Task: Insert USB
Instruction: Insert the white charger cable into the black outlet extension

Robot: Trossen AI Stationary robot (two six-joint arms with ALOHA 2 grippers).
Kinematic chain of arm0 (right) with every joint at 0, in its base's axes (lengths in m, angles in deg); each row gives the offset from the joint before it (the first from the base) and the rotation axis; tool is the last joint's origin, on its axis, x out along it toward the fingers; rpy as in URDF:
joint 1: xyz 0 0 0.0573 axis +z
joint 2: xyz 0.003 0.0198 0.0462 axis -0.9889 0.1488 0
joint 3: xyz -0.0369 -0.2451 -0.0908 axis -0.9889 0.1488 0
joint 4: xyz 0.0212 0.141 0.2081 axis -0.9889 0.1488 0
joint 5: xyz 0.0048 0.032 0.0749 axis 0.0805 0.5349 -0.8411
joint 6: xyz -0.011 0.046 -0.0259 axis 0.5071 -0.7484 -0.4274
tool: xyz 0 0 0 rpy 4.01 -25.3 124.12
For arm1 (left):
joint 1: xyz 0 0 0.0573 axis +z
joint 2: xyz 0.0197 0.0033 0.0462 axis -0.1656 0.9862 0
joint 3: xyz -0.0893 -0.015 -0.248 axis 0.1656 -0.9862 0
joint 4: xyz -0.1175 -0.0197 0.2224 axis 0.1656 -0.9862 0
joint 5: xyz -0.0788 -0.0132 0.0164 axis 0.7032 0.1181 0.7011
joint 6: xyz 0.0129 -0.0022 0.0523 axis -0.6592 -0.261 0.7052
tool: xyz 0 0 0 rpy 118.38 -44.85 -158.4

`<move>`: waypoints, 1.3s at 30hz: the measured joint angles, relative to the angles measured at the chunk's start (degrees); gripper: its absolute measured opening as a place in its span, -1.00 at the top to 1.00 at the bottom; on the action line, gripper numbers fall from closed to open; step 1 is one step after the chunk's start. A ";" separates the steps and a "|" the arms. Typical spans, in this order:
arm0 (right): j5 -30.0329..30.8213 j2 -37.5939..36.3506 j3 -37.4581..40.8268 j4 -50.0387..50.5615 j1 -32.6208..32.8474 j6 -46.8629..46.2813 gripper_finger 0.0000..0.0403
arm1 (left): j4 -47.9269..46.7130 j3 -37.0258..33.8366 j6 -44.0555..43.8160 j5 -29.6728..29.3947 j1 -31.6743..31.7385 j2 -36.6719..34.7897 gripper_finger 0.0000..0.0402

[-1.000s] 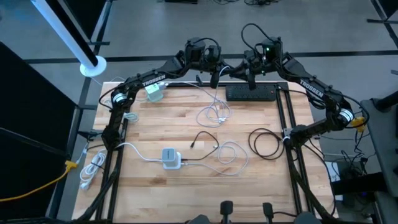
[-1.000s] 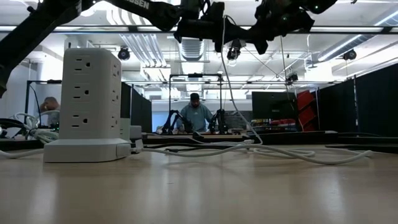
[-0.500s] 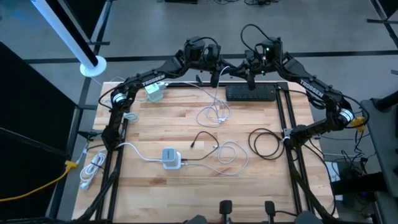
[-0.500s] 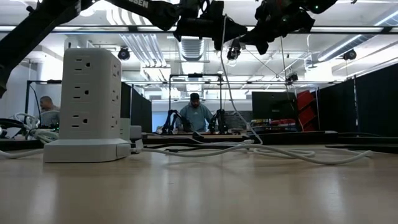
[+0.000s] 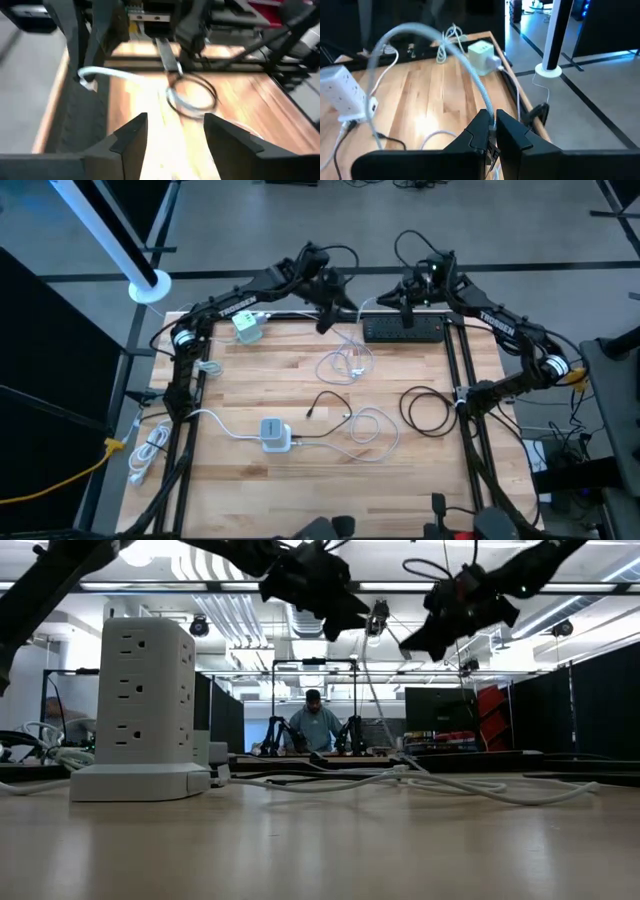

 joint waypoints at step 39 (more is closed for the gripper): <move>-1.20 9.96 2.91 -15.46 2.63 0.26 0.95 | 42.94 -40.94 -18.13 -2.79 -9.08 -16.66 0.69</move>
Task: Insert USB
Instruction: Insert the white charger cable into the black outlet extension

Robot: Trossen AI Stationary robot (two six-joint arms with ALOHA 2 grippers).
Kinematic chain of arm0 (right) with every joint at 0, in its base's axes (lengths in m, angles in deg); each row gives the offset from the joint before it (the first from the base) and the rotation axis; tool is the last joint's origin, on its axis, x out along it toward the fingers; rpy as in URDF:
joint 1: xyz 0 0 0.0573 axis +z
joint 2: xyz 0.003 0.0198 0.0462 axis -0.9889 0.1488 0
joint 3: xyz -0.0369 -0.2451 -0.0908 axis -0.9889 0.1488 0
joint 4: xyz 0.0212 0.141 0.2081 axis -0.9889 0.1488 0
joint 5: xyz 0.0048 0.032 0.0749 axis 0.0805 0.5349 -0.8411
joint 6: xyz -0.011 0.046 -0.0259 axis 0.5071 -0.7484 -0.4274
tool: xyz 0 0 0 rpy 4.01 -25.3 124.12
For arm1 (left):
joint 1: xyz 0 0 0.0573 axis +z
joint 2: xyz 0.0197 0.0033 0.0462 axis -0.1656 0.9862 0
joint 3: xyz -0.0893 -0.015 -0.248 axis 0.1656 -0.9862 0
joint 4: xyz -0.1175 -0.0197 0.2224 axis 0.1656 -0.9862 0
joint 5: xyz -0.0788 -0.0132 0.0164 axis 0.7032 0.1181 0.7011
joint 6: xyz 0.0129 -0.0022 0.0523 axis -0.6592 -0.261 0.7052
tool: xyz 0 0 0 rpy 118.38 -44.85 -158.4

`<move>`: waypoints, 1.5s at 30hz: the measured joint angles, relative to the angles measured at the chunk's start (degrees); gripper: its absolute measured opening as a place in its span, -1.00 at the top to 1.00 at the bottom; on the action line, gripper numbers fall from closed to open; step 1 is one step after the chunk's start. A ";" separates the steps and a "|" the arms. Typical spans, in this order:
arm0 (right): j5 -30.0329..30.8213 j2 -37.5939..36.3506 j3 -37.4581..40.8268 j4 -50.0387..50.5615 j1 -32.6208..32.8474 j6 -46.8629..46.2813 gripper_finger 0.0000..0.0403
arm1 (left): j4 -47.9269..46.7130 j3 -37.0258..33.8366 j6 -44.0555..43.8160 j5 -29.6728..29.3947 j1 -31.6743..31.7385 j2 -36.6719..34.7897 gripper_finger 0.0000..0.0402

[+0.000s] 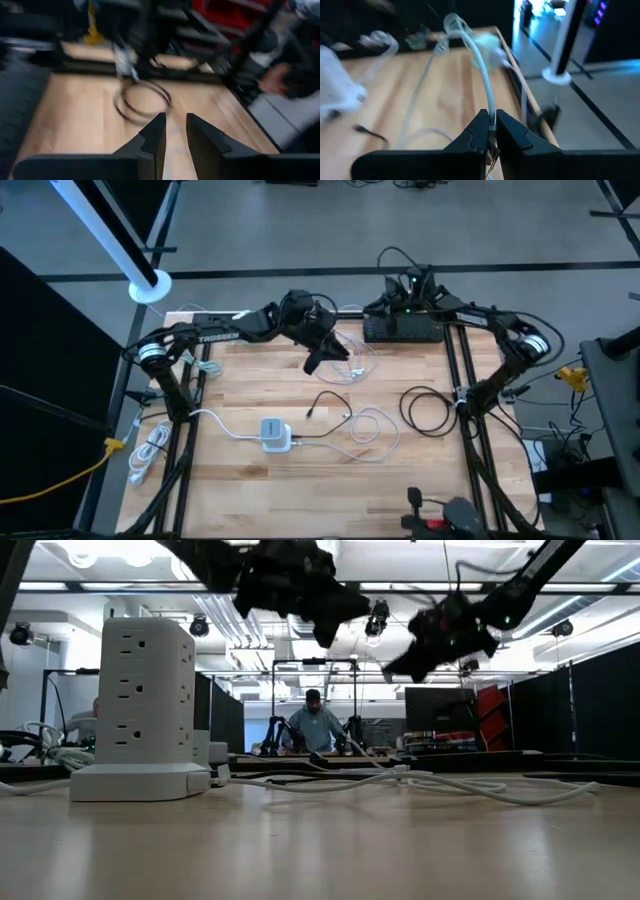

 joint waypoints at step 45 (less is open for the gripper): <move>10.42 -15.03 0.13 8.56 11.17 -2.28 0.95 | 11.70 0.63 -4.41 -30.05 -4.76 2.68 0.77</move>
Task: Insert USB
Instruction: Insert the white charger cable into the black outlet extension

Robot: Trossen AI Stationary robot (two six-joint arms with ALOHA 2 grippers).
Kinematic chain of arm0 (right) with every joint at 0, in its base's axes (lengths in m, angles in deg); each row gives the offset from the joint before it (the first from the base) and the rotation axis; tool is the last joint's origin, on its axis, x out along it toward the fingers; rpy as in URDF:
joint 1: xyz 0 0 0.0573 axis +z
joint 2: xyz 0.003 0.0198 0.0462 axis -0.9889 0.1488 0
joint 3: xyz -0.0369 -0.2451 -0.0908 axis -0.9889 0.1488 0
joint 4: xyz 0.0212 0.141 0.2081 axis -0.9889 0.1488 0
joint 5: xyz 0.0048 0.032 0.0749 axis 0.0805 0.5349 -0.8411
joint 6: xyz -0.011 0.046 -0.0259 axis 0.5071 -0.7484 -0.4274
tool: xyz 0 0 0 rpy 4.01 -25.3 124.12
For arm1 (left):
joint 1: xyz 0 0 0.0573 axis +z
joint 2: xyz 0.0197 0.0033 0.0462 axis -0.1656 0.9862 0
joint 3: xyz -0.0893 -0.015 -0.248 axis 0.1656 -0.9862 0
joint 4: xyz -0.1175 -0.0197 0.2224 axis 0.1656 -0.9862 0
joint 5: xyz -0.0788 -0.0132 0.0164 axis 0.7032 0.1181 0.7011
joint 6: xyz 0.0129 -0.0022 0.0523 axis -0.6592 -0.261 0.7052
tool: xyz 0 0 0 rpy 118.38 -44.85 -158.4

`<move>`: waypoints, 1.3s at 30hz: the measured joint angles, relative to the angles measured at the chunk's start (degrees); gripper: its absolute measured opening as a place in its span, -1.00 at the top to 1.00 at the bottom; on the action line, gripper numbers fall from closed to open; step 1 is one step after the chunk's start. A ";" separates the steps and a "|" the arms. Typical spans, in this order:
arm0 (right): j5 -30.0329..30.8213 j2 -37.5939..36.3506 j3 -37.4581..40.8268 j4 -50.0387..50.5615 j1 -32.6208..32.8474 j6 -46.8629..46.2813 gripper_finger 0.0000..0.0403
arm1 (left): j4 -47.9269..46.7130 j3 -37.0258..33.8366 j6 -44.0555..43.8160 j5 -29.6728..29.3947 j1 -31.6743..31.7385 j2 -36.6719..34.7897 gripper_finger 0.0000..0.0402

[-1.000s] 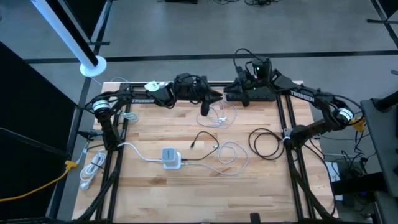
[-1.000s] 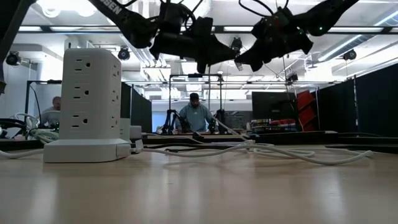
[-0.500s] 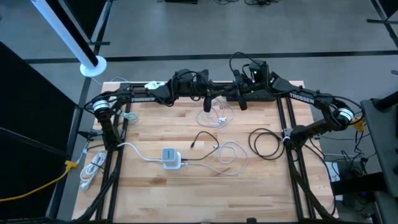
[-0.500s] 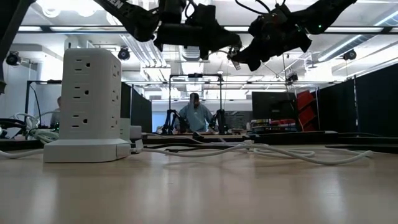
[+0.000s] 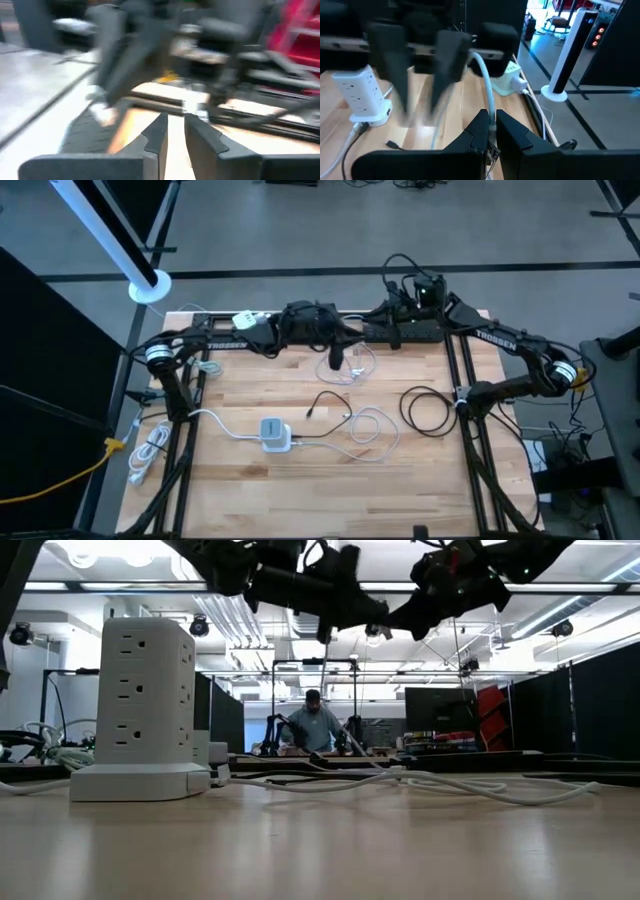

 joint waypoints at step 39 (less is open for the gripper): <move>3.15 0.12 0.00 0.05 2.63 -4.04 0.94 | 11.97 0.00 -1.38 -15.46 0.20 0.52 0.88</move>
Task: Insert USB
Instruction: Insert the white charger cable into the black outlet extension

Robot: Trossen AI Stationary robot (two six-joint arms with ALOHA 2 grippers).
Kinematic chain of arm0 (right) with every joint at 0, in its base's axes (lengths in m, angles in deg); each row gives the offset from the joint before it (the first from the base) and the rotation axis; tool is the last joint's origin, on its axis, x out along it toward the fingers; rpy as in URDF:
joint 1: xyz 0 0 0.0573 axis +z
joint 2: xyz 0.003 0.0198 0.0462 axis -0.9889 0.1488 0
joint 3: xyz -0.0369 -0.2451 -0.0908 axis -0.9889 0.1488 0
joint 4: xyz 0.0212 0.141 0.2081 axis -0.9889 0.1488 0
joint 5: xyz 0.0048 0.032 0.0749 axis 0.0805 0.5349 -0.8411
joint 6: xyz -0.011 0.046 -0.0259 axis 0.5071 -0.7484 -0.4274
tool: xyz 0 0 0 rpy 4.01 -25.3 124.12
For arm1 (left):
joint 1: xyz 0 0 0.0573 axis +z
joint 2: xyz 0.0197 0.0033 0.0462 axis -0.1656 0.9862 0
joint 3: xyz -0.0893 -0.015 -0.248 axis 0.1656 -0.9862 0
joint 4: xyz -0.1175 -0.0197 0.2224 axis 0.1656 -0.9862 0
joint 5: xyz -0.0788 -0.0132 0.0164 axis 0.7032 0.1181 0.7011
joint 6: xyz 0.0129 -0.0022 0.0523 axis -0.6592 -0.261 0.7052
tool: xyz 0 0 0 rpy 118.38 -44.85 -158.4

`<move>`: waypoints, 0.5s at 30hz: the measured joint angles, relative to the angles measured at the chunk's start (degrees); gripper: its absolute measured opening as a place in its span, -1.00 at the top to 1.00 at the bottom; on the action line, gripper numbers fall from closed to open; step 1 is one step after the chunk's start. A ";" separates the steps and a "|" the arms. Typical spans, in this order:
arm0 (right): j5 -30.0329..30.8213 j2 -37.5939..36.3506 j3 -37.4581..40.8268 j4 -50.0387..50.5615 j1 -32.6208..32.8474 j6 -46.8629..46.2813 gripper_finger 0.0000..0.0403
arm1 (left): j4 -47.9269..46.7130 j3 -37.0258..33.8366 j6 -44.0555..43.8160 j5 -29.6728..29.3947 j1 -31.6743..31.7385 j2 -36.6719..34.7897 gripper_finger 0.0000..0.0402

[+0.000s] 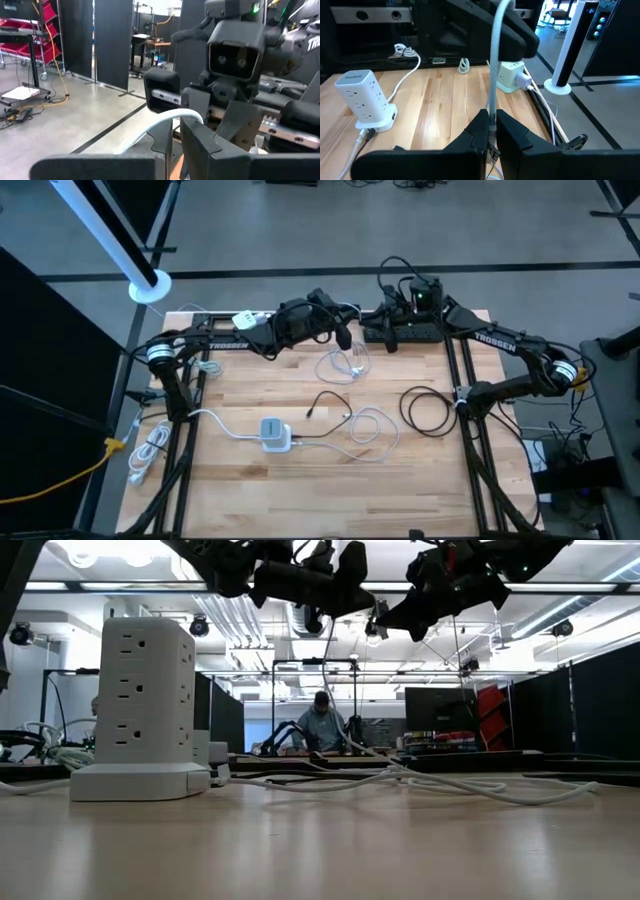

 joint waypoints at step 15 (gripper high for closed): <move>0.01 2.11 0.04 -1.81 0.26 -0.87 0.63 | -0.66 0.00 0.00 -0.07 0.00 0.00 0.88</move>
